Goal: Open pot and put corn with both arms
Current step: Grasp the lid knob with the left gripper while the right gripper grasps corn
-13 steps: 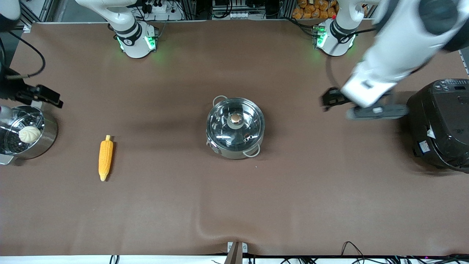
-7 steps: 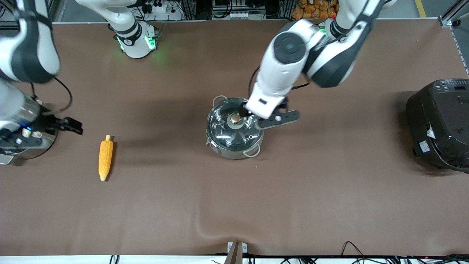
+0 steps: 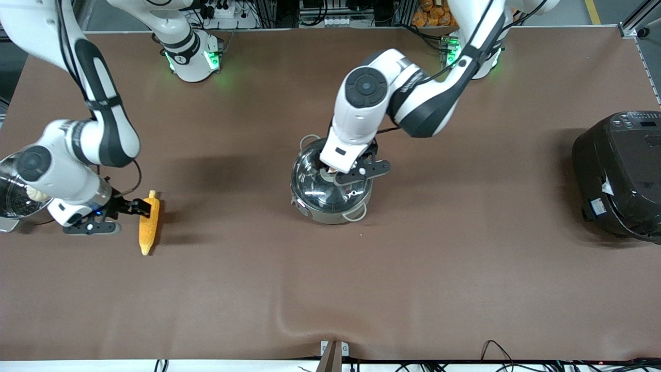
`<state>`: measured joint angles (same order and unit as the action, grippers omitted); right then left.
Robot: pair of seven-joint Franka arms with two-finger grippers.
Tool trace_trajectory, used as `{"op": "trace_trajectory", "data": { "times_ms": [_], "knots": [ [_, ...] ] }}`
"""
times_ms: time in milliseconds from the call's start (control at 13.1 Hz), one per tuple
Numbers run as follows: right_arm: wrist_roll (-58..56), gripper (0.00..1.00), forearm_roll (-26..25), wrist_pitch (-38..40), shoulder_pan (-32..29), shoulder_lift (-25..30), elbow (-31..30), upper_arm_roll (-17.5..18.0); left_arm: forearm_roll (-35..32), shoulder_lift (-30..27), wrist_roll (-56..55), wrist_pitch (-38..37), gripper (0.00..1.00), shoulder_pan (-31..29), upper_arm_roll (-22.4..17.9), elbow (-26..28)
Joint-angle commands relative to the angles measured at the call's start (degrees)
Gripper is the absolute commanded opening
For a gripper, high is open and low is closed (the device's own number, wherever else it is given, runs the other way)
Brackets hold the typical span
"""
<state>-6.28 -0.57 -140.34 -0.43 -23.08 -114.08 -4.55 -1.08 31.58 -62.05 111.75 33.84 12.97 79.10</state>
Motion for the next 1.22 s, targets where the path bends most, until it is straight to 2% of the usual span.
{"op": "trace_trajectory", "data": {
  "times_ms": [0, 152, 304, 685, 761, 989, 1141],
  "knots": [
    [-1.1, 1.0, -0.92, -4.23, -1.59, -3.63, 0.26, 0.86, -1.91, 3.05, -1.76, 0.84, 0.96, 1.67, -0.75, -2.46],
    [-1.63, 1.0, -0.84, -6.78, -1.68, -6.18, 0.35, 0.86, -3.31, 3.84, -1.58, 1.28, 0.93, 1.75, -0.57, -2.29],
    [-2.85, 1.0, -0.84, -9.24, -1.86, -7.5, 0.35, 0.86, -4.02, 4.89, -2.02, 1.19, 0.86, 2.98, -0.57, -2.29],
    [-3.83, 1.0, -0.75, -9.43, -2.3, -8.74, 0.35, 0.95, -4.63, 5.16, -2.2, 1.28, 0.83, 3.34, -0.57, -2.02],
    [-3.83, 0.84, -0.75, -8.91, -2.3, -8.74, 0.26, 0.95, -4.63, 5.16, -2.2, 1.19, 0.8, 3.34, -0.57, -2.02],
    [-3.74, 0.46, -0.75, -8.2, -2.3, -8.74, 0.0, 1.04, -4.63, 5.16, -2.2, 1.19, 0.71, 3.25, -0.57, -2.02],
    [-2.95, 0.12, -0.58, -3.92, -2.3, -8.13, 0.43, 1.56, -4.72, 5.34, -2.02, 1.28, 0.64, 3.34, -0.49, -2.02]
  ]
}}
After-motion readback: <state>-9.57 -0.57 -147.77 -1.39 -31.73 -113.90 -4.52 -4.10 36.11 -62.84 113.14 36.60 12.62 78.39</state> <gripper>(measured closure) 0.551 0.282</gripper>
